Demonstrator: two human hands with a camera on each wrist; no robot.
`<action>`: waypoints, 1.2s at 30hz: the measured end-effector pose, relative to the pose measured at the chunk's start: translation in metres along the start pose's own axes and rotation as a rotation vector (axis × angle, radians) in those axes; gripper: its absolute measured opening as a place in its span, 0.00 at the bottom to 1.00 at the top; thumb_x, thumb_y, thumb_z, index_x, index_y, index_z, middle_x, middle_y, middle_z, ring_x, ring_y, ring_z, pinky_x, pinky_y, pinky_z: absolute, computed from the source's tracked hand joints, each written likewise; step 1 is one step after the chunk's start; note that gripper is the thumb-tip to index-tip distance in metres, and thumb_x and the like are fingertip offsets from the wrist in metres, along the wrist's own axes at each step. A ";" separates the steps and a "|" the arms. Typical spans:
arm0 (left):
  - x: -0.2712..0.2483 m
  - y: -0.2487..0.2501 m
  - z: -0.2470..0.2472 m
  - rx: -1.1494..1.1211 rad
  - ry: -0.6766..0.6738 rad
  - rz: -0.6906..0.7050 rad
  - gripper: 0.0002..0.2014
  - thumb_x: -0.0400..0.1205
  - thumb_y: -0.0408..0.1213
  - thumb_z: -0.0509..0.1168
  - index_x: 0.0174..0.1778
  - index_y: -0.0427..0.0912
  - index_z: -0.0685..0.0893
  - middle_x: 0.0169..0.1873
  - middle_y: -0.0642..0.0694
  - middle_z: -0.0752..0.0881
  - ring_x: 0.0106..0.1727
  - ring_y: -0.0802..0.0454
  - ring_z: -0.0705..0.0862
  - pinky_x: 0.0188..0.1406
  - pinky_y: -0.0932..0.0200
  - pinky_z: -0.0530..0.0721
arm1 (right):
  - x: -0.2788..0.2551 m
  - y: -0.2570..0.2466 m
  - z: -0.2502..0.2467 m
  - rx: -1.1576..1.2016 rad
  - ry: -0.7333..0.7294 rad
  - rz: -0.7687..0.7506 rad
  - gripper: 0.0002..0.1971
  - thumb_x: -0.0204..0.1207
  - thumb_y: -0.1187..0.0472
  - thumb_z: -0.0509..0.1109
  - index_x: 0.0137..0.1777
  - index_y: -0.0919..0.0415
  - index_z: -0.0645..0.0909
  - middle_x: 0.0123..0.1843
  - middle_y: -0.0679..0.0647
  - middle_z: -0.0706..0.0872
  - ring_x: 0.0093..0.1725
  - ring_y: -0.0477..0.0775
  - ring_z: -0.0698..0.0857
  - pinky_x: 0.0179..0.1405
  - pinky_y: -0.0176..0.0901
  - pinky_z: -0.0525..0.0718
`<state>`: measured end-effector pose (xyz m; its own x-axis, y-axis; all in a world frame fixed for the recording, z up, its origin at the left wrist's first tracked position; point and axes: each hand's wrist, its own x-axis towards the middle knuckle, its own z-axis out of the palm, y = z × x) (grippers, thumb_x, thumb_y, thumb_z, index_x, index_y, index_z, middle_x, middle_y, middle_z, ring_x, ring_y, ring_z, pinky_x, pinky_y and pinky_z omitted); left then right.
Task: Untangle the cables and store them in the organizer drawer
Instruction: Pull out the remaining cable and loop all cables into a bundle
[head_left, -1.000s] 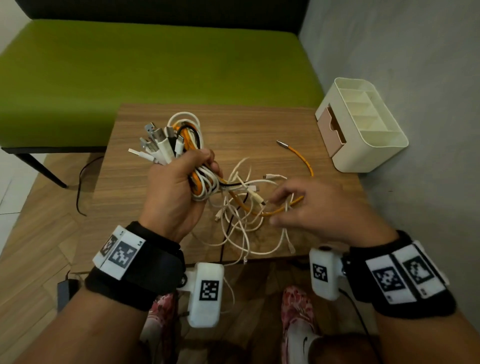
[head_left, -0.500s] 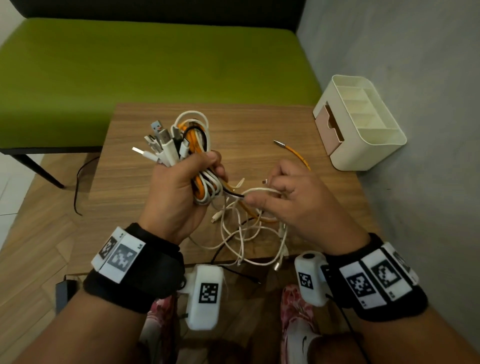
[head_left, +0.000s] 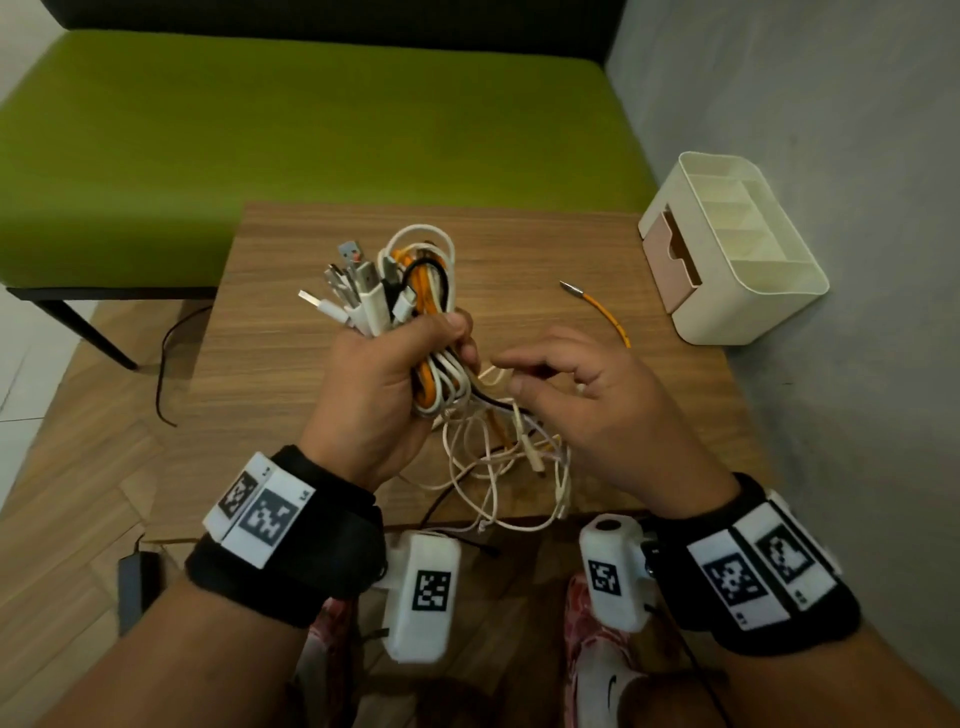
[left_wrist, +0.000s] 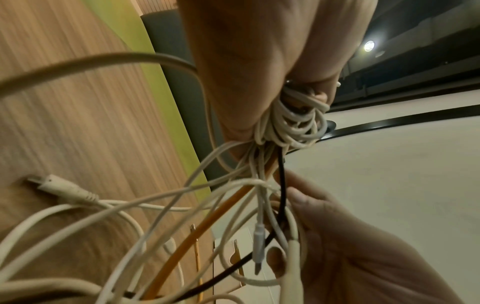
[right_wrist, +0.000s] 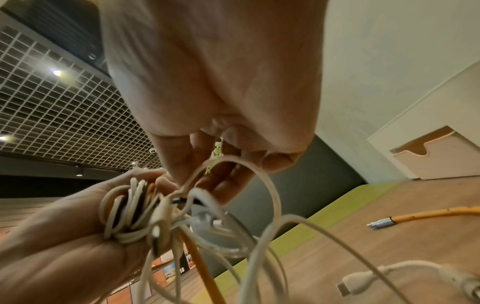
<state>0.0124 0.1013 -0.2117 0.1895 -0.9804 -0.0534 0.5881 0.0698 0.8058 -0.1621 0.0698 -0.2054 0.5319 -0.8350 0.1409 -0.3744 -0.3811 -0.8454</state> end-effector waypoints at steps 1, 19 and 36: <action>-0.001 -0.001 0.001 0.010 -0.014 0.000 0.06 0.74 0.24 0.64 0.40 0.40 0.80 0.31 0.42 0.79 0.33 0.48 0.80 0.38 0.52 0.78 | 0.000 0.000 0.000 0.005 -0.033 -0.013 0.13 0.79 0.70 0.70 0.58 0.56 0.89 0.48 0.39 0.86 0.54 0.41 0.85 0.52 0.26 0.77; 0.003 0.005 -0.006 -0.196 -0.083 -0.113 0.05 0.75 0.28 0.61 0.42 0.40 0.71 0.32 0.46 0.75 0.31 0.55 0.78 0.39 0.57 0.81 | 0.000 0.008 -0.029 -0.212 -0.346 0.372 0.31 0.72 0.28 0.62 0.30 0.58 0.80 0.36 0.43 0.81 0.41 0.44 0.82 0.49 0.54 0.81; -0.007 -0.007 0.010 -0.189 -0.245 -0.181 0.11 0.71 0.25 0.65 0.49 0.37 0.78 0.30 0.43 0.76 0.32 0.52 0.79 0.37 0.54 0.81 | -0.003 -0.015 -0.006 0.395 -0.265 0.129 0.46 0.68 0.63 0.76 0.80 0.31 0.59 0.72 0.39 0.78 0.74 0.39 0.75 0.69 0.57 0.80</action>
<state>-0.0008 0.1063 -0.2109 -0.1120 -0.9934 -0.0237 0.7345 -0.0989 0.6714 -0.1625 0.0758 -0.1904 0.6943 -0.7162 -0.0707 -0.1604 -0.0583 -0.9853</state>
